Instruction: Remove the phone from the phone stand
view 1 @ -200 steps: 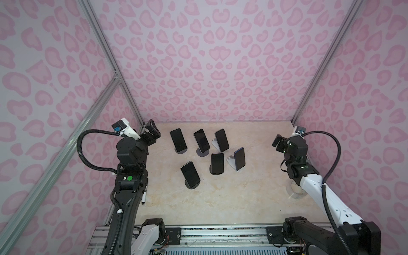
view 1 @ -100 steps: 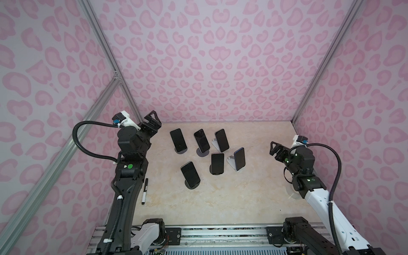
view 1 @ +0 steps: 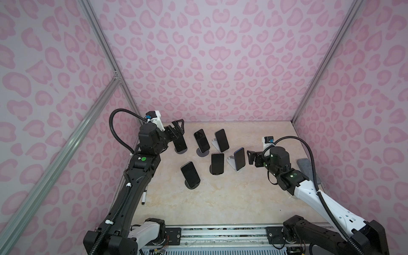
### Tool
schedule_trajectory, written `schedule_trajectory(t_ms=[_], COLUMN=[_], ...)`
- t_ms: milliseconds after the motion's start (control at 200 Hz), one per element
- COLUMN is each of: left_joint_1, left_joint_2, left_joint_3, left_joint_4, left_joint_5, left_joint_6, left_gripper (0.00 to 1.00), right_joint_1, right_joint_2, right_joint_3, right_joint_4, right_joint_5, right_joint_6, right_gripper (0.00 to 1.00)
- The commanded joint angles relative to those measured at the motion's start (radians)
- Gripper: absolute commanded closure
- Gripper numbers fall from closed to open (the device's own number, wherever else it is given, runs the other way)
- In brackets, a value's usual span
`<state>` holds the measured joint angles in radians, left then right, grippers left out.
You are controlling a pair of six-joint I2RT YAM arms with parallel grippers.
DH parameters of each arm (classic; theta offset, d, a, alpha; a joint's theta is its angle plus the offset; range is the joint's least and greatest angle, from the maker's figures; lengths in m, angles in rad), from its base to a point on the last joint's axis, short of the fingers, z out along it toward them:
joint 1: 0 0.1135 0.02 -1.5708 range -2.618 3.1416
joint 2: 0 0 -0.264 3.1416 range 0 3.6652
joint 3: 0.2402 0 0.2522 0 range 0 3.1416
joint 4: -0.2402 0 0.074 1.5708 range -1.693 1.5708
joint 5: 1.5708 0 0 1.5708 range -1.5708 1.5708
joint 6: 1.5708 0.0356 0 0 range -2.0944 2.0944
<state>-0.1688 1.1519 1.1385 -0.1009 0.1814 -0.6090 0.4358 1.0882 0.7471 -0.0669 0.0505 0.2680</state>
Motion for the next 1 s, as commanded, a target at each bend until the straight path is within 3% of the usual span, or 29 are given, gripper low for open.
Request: schedule_trajectory(t_ms=[0, 245, 660, 995], left_joint_1=[-0.016, -0.059, -0.112, -0.115], left_joint_2=[0.011, 0.052, 0.091, 0.118], left_joint_3=[-0.003, -0.019, -0.029, -0.019], left_joint_4=[0.044, 0.083, 0.124, 0.138], left_joint_5=[0.131, 0.245, 0.326, 0.39], left_joint_6=[0.004, -0.026, -0.045, -0.048], left_gripper=[0.02, 0.02, 0.02, 0.02], right_joint_1=[0.016, 0.021, 0.028, 0.028], right_joint_2=[0.04, 0.165, 0.237, 0.287], right_joint_3=[0.029, 0.157, 0.201, 0.208], right_joint_4=[-0.001, -0.057, -0.131, -0.11], right_joint_5=[-0.003, -0.117, -0.259, -0.245], right_joint_6=[-0.042, -0.135, -0.231, -0.281], right_gripper=[0.01, 0.01, 0.01, 0.01])
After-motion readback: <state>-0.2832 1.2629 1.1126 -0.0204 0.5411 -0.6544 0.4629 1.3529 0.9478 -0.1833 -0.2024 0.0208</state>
